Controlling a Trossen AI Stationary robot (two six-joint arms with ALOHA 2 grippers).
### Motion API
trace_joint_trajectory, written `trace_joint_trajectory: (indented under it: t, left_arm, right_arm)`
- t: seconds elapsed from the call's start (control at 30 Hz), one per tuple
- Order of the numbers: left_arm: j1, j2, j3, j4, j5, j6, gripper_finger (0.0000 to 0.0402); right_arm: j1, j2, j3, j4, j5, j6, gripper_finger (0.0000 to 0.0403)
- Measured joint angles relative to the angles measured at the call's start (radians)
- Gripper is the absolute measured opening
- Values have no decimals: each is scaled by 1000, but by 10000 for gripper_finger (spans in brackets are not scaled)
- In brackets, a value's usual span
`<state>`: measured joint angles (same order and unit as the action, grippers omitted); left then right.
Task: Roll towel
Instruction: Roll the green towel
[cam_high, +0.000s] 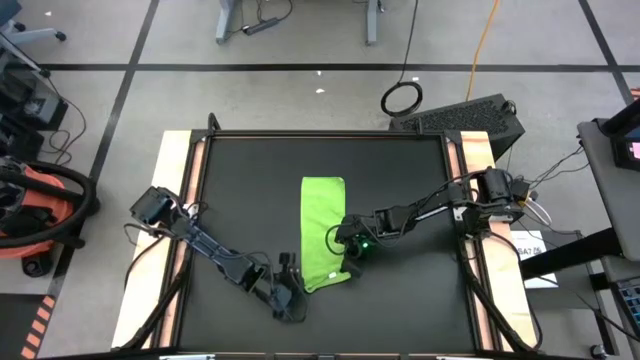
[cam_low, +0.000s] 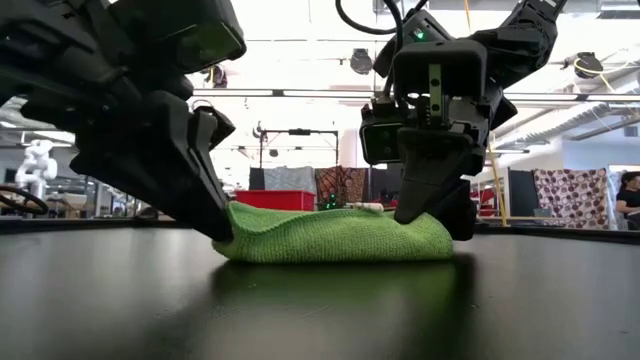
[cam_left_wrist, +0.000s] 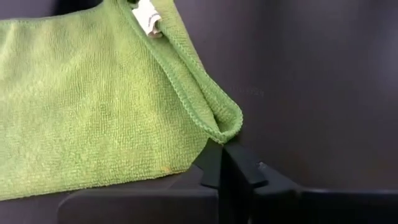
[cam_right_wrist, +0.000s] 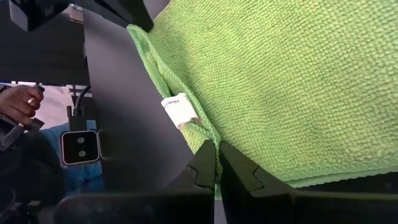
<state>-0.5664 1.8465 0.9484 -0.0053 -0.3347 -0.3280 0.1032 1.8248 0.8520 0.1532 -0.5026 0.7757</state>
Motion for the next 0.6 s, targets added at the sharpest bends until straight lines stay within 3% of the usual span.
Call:
trace_joint_trajectory:
  t: [0.23, 0.4, 0.6]
  left_arm:
    - [18, 0, -14, 14, 26, -105, 3]
    - [23, 0, -39, 52, 121, -175, 2]
    - [41, -3, -131, 214, 197, -359, 1]
  right_arm:
    - [0, 0, 0, 0, 0, 1, 0]
    - [1, 0, 1, 1, 1, 3, 0]
    - [3, 0, 2, 0, 4, -8, 0]
